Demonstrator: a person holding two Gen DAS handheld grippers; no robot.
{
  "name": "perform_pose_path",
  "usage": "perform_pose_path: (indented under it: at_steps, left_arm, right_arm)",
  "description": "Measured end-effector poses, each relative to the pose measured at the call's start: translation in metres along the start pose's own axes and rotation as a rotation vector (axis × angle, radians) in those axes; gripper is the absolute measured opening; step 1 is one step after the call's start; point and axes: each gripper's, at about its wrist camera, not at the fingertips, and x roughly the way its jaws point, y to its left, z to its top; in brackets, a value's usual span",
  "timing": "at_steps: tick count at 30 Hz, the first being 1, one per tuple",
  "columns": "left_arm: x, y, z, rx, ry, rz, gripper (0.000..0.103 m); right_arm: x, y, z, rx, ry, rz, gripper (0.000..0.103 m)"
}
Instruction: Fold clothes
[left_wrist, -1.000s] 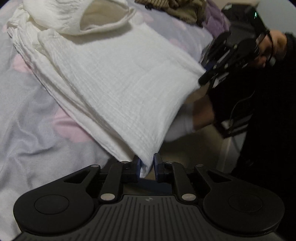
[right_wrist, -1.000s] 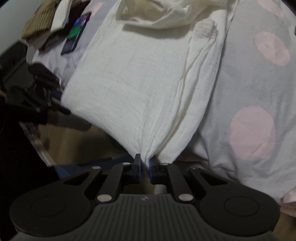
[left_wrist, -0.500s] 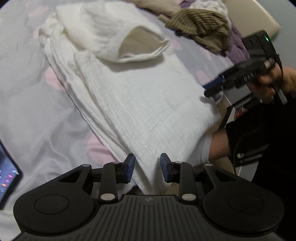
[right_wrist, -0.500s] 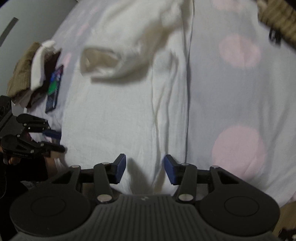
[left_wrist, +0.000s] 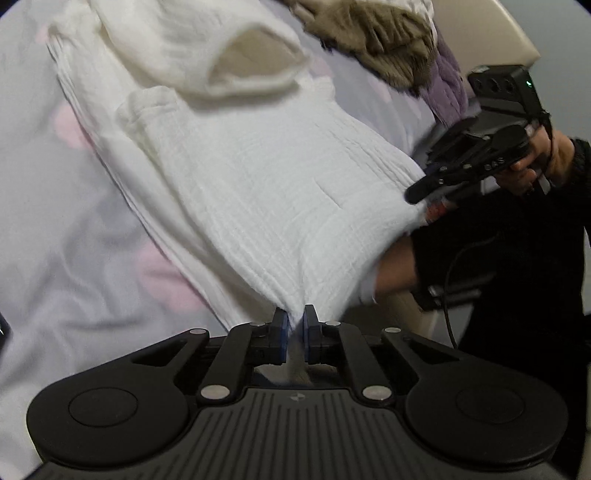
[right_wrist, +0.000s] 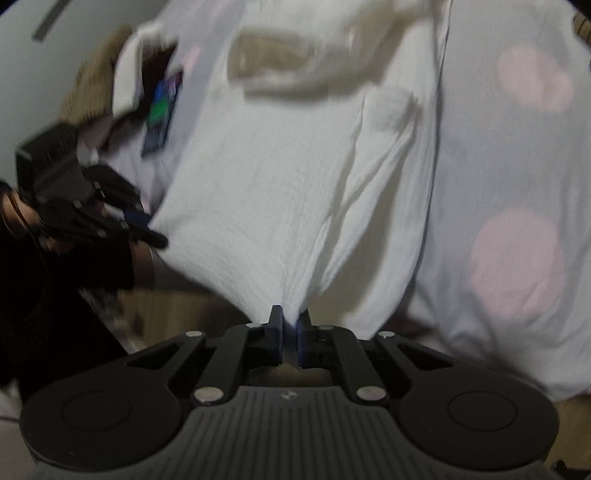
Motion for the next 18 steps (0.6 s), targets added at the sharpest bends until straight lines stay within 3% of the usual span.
perform_pose_path:
  at_steps: [4, 7, 10, 15, 18]
  left_arm:
    - [0.006, -0.001, 0.001, 0.002, 0.006, 0.069, 0.009]
    - [0.000, 0.001, 0.007, -0.009, 0.005, 0.122, 0.020]
    - [-0.018, 0.002, 0.020, 0.005, -0.016, 0.202, 0.024]
    - [-0.051, 0.011, 0.063, -0.039, -0.215, 0.213, 0.030]
    - [-0.051, 0.014, 0.089, -0.042, -0.306, 0.245, 0.043]
  right_arm:
    - [0.000, -0.005, 0.003, 0.023, -0.046, -0.058, 0.021]
    - [-0.020, -0.010, 0.012, 0.043, -0.136, -0.109, 0.038]
    - [-0.041, -0.014, 0.021, 0.063, -0.226, -0.159, 0.045]
    - [-0.052, -0.013, 0.050, 0.104, -0.365, -0.161, 0.049]
    - [-0.047, -0.001, 0.070, 0.070, -0.413, -0.177, 0.054]
